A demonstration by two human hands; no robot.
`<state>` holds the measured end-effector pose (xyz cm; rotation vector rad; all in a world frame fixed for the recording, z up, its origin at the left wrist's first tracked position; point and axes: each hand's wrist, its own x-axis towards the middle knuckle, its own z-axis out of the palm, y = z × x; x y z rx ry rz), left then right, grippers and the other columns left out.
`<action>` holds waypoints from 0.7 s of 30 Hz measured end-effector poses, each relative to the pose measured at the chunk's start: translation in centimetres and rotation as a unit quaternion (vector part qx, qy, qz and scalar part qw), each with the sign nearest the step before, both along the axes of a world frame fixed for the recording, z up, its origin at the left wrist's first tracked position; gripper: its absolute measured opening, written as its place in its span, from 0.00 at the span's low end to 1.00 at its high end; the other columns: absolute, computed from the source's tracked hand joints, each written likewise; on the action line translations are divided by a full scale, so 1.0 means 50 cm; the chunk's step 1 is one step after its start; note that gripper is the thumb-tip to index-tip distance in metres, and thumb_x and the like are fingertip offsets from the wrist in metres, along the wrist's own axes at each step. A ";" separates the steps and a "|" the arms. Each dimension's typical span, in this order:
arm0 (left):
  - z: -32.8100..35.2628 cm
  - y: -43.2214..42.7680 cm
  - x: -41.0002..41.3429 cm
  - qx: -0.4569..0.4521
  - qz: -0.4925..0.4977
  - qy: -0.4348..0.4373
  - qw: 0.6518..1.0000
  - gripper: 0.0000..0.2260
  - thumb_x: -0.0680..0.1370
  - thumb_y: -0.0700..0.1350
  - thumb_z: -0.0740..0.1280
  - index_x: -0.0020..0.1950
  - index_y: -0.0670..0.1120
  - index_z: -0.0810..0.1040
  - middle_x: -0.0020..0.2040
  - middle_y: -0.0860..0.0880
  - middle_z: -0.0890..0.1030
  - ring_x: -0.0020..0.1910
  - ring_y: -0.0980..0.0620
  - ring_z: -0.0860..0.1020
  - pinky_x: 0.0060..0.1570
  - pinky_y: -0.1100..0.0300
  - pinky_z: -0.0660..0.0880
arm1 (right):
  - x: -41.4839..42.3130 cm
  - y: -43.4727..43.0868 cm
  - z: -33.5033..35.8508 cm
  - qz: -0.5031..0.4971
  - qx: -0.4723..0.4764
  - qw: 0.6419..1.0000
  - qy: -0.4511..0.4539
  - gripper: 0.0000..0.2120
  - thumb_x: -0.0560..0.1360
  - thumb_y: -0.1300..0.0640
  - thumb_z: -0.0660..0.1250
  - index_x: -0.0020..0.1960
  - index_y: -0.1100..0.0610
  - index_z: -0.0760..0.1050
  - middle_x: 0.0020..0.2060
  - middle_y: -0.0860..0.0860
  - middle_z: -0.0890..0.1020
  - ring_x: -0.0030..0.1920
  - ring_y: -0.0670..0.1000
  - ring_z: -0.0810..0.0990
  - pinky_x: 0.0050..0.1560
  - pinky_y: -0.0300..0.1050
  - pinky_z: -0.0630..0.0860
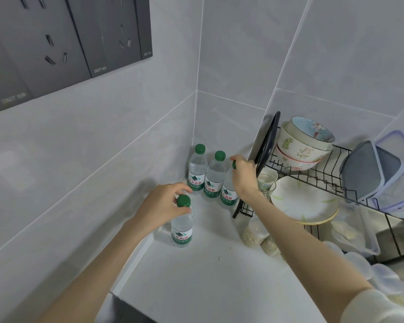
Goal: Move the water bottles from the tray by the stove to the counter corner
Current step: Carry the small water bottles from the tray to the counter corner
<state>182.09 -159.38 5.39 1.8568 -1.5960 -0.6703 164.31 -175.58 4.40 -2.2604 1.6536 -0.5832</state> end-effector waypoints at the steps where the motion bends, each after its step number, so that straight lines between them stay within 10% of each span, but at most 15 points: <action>1: 0.000 0.001 0.000 0.000 0.001 0.001 1.000 0.16 0.68 0.47 0.76 0.53 0.59 0.79 0.46 0.58 0.81 0.43 0.57 0.79 0.41 0.71 0.72 | 0.000 0.002 -0.005 -0.006 -0.002 1.000 -0.013 0.24 0.74 0.76 0.53 0.67 0.62 0.70 0.61 0.61 0.77 0.61 0.62 0.71 0.59 0.53 0.71; 6: -0.007 0.008 -0.001 -0.010 0.005 -0.001 1.000 0.17 0.68 0.47 0.76 0.55 0.57 0.79 0.48 0.59 0.80 0.44 0.59 0.79 0.41 0.75 0.69 | -0.008 0.012 -0.025 0.004 -0.030 0.999 -0.039 0.27 0.72 0.78 0.54 0.69 0.63 0.68 0.65 0.61 0.74 0.65 0.63 0.72 0.64 0.55 0.71; 13: -0.021 0.013 -0.005 -0.022 0.012 -0.010 1.000 0.15 0.68 0.48 0.77 0.53 0.55 0.80 0.45 0.56 0.81 0.45 0.56 0.79 0.43 0.72 0.70 | -0.052 0.057 -0.020 0.092 -0.053 0.990 0.089 0.38 0.70 0.80 0.56 0.77 0.64 0.52 0.77 0.58 0.55 0.78 0.57 0.48 0.73 0.45 0.60; 21: -0.020 0.007 -0.011 -0.014 0.037 0.044 0.998 0.14 0.67 0.41 0.78 0.47 0.54 0.80 0.42 0.53 0.83 0.41 0.54 0.82 0.40 0.77 0.71 | -0.074 0.078 -0.011 0.097 -0.026 0.986 0.131 0.37 0.71 0.77 0.57 0.77 0.64 0.50 0.78 0.58 0.51 0.74 0.58 0.63 0.62 0.48 0.73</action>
